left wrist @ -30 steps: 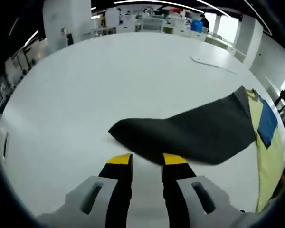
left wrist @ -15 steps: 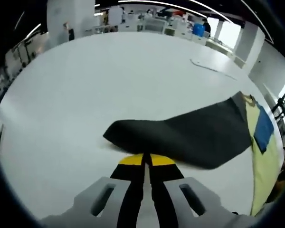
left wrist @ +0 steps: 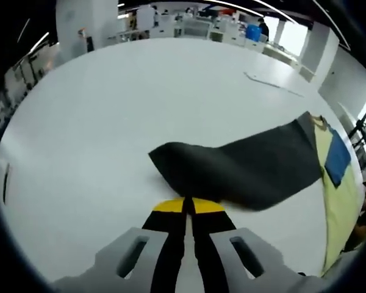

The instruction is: Fold the garment on the visible template until the final outline fits inside the template.

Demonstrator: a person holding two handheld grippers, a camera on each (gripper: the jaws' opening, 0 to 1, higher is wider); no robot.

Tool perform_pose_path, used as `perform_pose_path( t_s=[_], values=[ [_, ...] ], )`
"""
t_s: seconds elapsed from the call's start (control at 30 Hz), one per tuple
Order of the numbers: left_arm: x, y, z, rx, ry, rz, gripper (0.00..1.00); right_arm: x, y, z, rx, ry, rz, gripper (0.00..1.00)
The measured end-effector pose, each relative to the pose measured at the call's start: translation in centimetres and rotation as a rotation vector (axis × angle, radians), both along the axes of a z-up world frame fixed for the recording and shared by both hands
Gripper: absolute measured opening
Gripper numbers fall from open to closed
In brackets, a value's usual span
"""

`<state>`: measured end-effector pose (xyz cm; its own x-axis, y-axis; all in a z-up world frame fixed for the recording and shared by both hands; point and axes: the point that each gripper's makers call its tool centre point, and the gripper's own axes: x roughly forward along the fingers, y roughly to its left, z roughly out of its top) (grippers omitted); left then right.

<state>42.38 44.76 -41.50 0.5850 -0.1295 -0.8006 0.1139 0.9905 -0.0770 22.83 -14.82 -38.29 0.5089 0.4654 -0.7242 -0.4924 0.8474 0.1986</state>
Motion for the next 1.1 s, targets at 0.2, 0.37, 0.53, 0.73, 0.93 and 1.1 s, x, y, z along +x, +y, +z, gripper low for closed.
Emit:
perform_pose_path(
  t_s=[0.2,0.37,0.53,0.73,0.93,1.1],
  values=[
    [-0.6,0.6,0.5,0.018,0.018,-0.009,0.00,0.1,0.0,0.2,0.001,-0.004,0.011,0.58],
    [-1.2,0.7,0.8,0.030,0.029,-0.011,0.00,0.1,-0.2,0.1,0.002,0.000,0.017,0.58],
    [-1.5,0.9,1.3,0.039,0.034,-0.010,0.00,0.0,-0.6,0.1,0.004,0.000,0.019,0.58],
    [-1.8,0.6,2.0,0.049,0.033,-0.016,0.00,-0.1,-1.0,0.0,0.005,0.001,0.023,0.58],
    [-1.8,-0.3,3.1,0.058,0.023,-0.039,0.00,0.0,-0.9,0.2,0.013,-0.006,0.033,0.58],
    [-1.5,-1.4,4.0,0.063,0.010,-0.069,0.00,-0.2,-0.9,0.1,0.020,-0.009,0.039,0.58]
  ],
)
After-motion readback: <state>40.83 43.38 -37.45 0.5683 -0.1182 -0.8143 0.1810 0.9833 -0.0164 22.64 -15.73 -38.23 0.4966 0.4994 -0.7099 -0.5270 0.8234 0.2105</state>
